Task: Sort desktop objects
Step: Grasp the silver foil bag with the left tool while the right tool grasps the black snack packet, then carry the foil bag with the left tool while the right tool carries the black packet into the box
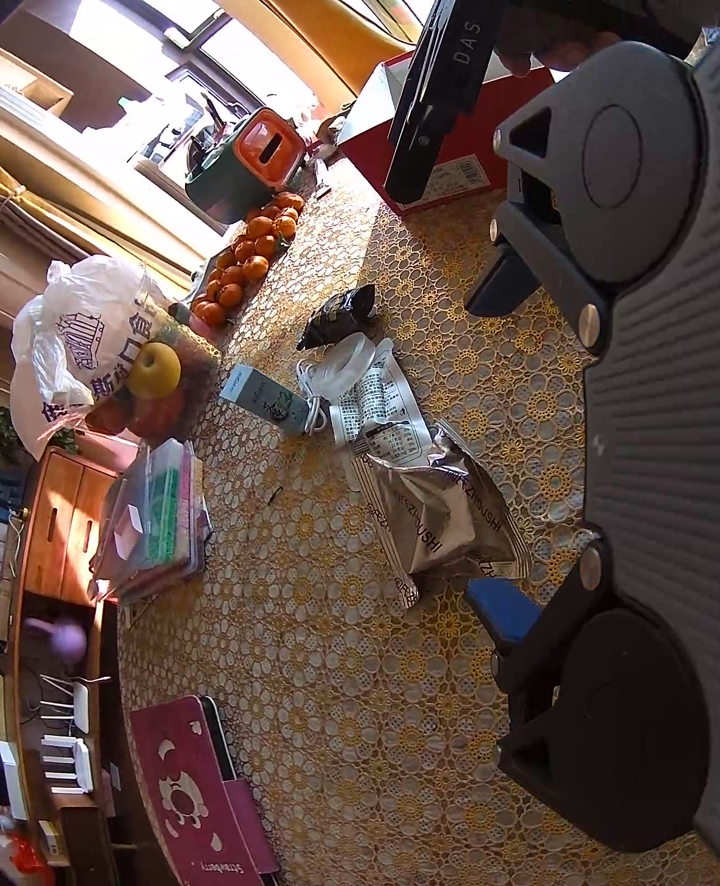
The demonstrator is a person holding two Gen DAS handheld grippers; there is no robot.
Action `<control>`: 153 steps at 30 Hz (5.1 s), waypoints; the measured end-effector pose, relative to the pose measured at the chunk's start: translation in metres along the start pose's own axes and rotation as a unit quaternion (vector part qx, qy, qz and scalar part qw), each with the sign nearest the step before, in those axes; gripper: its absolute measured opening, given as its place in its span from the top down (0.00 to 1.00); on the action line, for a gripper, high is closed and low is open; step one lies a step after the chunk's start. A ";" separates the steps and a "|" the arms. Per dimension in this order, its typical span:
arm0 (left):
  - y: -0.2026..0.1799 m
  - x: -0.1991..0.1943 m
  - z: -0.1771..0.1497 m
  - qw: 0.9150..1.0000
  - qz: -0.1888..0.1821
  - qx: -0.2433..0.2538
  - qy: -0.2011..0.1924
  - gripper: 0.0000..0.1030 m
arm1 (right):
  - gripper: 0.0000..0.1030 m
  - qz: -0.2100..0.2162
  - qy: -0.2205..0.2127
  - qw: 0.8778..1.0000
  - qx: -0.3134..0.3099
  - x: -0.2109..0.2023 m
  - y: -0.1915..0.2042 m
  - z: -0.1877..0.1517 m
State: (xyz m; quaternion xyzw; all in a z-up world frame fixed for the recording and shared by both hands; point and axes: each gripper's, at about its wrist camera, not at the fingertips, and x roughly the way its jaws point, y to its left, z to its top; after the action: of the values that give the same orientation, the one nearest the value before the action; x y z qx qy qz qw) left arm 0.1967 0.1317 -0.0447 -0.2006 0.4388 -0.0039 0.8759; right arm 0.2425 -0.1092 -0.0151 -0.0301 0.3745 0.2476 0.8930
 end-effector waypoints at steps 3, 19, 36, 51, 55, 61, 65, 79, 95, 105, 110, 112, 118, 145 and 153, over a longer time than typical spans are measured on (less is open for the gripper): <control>0.005 0.010 0.006 1.000 0.000 -0.020 0.010 0.02 | 0.12 -0.004 0.012 1.000 0.009 0.016 -0.004 0.005; 0.021 0.046 0.026 0.994 0.006 -0.103 0.034 0.03 | 0.17 -0.044 0.055 0.996 0.063 0.087 -0.029 0.032; 0.028 0.066 0.026 0.991 0.009 -0.125 0.044 0.03 | 0.25 -0.048 0.100 0.987 0.117 0.148 -0.044 0.036; 0.025 0.069 0.020 0.992 0.030 -0.113 0.042 0.12 | 0.53 -0.056 0.106 0.989 0.082 0.156 -0.031 0.038; 0.027 0.069 0.019 0.991 0.040 -0.117 0.040 0.27 | 0.59 -0.057 0.105 0.990 0.077 0.155 -0.030 0.038; 0.029 0.067 0.017 0.991 0.049 -0.122 0.030 0.39 | 0.63 -0.063 0.099 0.990 0.079 0.148 -0.033 0.039; 0.028 0.064 0.018 0.991 0.050 -0.120 0.024 0.46 | 0.66 -0.061 0.094 0.990 0.081 0.139 -0.035 0.038; 0.023 0.058 0.012 0.992 0.056 -0.109 0.009 0.55 | 0.94 -0.055 0.091 0.991 0.079 0.100 -0.036 0.027; 0.021 0.057 0.008 0.994 0.055 -0.097 0.013 0.55 | 0.51 -0.053 0.113 0.988 0.093 0.117 -0.044 0.021; 0.021 0.057 0.008 0.994 0.054 -0.096 0.014 0.55 | 0.65 -0.066 0.126 0.988 0.067 0.133 -0.033 0.018; 0.020 0.057 0.008 0.994 0.056 -0.094 0.012 0.55 | 0.68 -0.067 0.120 0.988 0.064 0.124 -0.032 0.019; 0.018 0.055 0.008 0.994 0.058 -0.090 0.010 0.55 | 0.68 -0.067 0.114 0.989 0.064 0.117 -0.032 0.019; 0.013 0.039 0.007 0.995 0.052 -0.088 0.002 0.55 | 0.68 -0.052 0.098 0.992 0.064 0.083 -0.032 0.018; -0.080 -0.060 -0.035 1.000 -0.020 -0.006 -0.022 0.55 | 0.68 -0.008 0.015 0.997 0.080 -0.097 -0.044 -0.034; -0.123 -0.072 -0.048 0.998 -0.053 0.038 -0.016 0.55 | 0.68 -0.016 -0.012 0.995 0.094 -0.136 -0.061 -0.048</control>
State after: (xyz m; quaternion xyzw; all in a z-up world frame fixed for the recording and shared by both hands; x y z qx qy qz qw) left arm 0.1367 0.0151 0.0287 -0.1902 0.4130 -0.0634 0.8884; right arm 0.1580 -0.2311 0.0357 0.0511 0.3846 0.1977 0.9002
